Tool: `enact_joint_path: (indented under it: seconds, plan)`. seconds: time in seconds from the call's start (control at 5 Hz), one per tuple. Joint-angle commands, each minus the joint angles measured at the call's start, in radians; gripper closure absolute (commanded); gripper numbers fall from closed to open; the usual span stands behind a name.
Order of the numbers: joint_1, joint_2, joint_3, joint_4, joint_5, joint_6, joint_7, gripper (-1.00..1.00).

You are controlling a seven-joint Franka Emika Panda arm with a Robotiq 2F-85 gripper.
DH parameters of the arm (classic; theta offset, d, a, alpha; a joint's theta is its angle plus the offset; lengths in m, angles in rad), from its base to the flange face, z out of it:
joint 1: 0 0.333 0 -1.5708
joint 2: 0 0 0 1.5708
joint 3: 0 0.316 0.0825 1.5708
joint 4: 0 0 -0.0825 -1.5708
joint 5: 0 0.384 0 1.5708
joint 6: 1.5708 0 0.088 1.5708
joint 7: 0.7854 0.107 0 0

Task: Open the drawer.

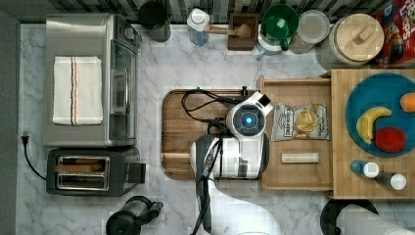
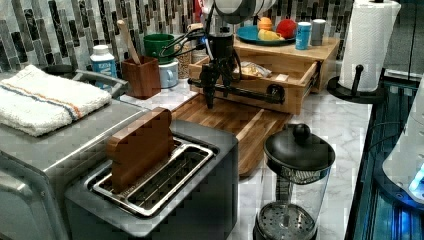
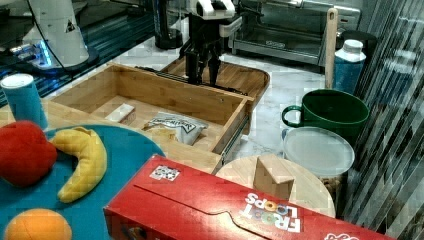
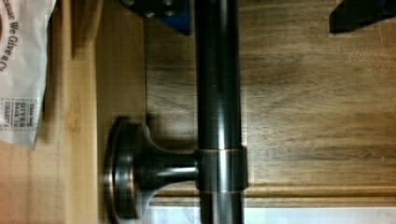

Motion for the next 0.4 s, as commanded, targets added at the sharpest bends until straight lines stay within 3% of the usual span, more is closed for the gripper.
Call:
enact_joint_path:
  seconds: [0.2, 0.4]
  plan:
    - [0.073, -0.052, 0.053, 0.009, 0.019, -0.017, 0.095, -1.00]
    - [0.066, -0.052, 0.060, 0.009, 0.017, -0.018, 0.097, -1.00]
